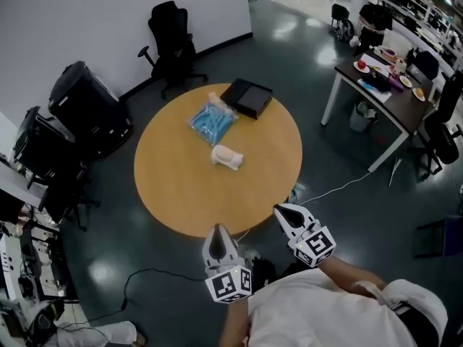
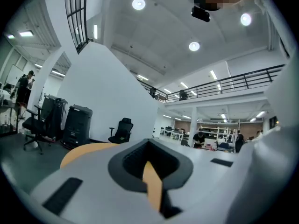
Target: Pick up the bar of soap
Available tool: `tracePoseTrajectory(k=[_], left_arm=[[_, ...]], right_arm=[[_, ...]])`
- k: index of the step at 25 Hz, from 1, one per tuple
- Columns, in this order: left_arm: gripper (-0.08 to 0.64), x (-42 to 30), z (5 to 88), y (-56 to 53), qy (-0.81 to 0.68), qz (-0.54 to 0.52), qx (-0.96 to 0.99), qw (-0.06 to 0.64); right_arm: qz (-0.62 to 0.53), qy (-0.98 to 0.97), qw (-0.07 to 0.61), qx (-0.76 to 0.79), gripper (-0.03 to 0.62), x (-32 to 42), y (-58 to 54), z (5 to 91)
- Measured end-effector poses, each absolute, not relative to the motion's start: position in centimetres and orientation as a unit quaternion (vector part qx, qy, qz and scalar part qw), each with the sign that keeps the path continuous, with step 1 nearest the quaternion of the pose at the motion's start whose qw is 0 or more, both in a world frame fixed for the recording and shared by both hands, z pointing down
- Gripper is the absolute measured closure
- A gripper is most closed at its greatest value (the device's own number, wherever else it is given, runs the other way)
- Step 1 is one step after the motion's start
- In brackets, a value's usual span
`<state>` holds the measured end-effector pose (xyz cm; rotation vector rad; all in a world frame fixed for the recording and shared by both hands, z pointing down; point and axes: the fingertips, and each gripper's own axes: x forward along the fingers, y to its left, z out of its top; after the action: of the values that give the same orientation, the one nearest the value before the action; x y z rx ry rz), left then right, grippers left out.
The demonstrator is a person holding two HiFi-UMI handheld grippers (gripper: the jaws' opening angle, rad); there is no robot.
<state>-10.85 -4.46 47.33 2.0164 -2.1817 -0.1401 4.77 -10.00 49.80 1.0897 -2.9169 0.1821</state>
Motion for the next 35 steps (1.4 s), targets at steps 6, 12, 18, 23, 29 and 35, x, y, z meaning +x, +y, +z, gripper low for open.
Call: tracePoseTrajectory(k=[6, 12, 18, 23, 29, 35], left_arm=[[0.557, -15.4, 47.1, -11.5, -0.711, -0.047, 0.695, 0.095], [0.557, -17.9, 48.0, -15.8, -0.71, -0.05, 0.693, 0.11], [0.557, -19.0, 50.0, -19.8, -0.706, -0.04, 0.695, 0.131], [0.557, -19.8, 52.1, -23.0, -0.712, -0.029, 0.686, 0.147], [0.557, -20.5, 52.7, -25.1, -0.718, -0.033, 0.674, 0.169], [0.557, -22.2, 53.7, -25.7, -0.728, -0.032, 0.66, 0.182]], right_arm=[[0.054, -0.939, 0.066, 0.334, 0.583, -2.0, -18.1, 52.4], [0.053, -0.949, 0.142, 0.277, 0.572, -8.1, -25.1, 57.5], [0.069, -0.944, 0.22, 0.235, 0.432, -12.3, -33.1, 64.9], [0.035, -0.918, 0.345, 0.19, 0.362, -15.4, -38.9, 73.2], [0.025, -0.888, 0.434, 0.149, 0.328, -16.9, -41.7, 78.5], [0.026, -0.873, 0.475, 0.104, 0.321, -17.6, -42.5, 80.9]])
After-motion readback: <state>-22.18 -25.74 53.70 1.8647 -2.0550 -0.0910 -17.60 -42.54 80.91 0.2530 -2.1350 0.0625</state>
